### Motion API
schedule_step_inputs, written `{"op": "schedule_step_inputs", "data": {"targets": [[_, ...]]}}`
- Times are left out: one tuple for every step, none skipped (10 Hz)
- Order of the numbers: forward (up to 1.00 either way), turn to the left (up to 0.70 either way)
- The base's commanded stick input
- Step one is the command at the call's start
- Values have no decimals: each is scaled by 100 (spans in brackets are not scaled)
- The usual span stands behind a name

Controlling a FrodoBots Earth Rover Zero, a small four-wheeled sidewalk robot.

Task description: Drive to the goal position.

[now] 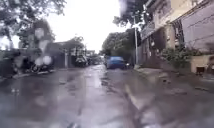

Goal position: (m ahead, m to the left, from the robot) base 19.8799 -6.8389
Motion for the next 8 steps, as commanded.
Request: {"op": "schedule_step_inputs", "data": {"targets": [[100,11],[100,0],[100,0],[100,0],[100,0],[100,0],[100,0],[100,-9]]}}
